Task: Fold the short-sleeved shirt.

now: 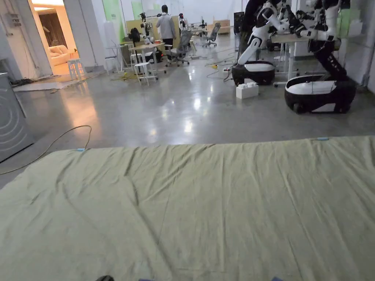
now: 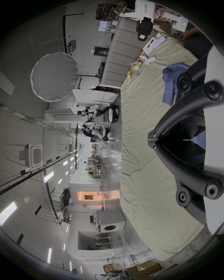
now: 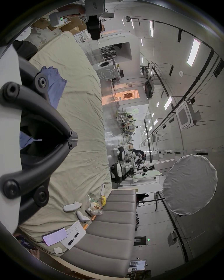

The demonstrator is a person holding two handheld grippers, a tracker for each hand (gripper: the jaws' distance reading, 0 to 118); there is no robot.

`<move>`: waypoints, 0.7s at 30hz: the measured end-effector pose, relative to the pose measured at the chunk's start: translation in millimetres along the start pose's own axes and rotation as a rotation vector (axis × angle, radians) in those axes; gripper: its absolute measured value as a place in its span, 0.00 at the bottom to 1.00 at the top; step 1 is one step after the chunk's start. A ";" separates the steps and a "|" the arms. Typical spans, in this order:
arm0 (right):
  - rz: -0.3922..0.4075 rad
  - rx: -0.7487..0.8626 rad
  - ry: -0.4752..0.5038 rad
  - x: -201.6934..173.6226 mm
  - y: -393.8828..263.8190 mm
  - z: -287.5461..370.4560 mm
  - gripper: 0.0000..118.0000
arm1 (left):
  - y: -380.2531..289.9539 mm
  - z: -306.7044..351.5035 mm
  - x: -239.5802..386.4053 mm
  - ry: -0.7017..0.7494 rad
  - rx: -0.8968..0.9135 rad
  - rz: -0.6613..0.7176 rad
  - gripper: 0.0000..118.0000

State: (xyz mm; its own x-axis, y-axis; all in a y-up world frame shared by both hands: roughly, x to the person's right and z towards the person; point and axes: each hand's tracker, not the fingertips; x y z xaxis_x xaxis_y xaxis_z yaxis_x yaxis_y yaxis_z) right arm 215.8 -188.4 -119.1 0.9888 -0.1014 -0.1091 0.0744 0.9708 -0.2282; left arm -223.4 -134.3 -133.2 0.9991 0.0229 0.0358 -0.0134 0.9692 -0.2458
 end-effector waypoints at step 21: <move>0.002 -0.195 -0.123 14.9 -32.5 5.8 0.00 | -147.6 -324.0 -83.4 0.033 -0.756 0.193 0.55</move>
State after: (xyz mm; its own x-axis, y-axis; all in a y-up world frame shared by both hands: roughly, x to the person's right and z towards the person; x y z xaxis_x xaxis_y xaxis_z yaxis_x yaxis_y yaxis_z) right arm 228.9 -220.3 -107.7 0.9982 -0.0603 0.0058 0.0573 0.9093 -0.4122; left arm -291.6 -358.7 -413.7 0.9827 0.1558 -0.1004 -0.1679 0.5184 -0.8385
